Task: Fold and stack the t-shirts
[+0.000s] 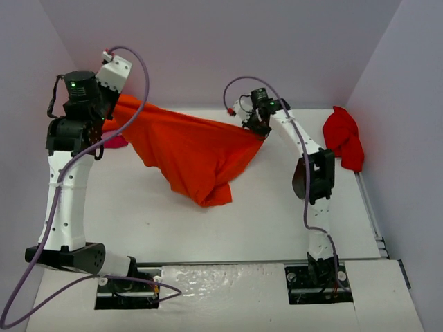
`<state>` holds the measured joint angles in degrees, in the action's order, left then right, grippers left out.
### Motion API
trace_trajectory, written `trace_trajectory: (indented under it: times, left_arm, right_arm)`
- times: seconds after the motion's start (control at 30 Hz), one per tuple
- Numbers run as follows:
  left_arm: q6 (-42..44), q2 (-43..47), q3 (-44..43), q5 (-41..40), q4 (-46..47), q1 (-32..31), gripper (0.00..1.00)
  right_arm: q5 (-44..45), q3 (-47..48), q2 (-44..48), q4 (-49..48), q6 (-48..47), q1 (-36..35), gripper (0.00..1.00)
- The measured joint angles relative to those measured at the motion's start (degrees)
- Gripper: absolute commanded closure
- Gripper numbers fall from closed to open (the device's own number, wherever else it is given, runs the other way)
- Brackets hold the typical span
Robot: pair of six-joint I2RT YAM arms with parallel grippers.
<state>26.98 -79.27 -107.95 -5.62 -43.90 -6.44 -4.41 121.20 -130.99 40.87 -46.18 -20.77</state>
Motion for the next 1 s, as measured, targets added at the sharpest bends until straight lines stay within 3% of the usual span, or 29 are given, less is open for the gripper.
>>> trace_trajectory:
  times: [0.17,0.37,0.67,1.0]
  left_arm:
    - [-1.8,-2.51,-9.27,-2.74,6.01,1.88,1.0]
    - [-2.8,-2.38,-10.35,-1.35,8.75,1.9,1.0]
    - [-3.25,-0.29,-11.79,1.35,4.21,1.9,1.0]
    - [-3.83,10.21,-22.64,9.49,-10.36,2.01,1.0]
  right_arm:
    - [5.05,2.71,12.12,-14.01,4.79,6.29,1.0]
    - [5.14,0.47,26.74,-23.91,7.35,12.63,1.0]
    - [1.38,-18.91,37.86,-24.07,6.08,13.04,1.0]
    - [-10.73,-26.99,58.95,-13.07,3.28,16.51,1.0]
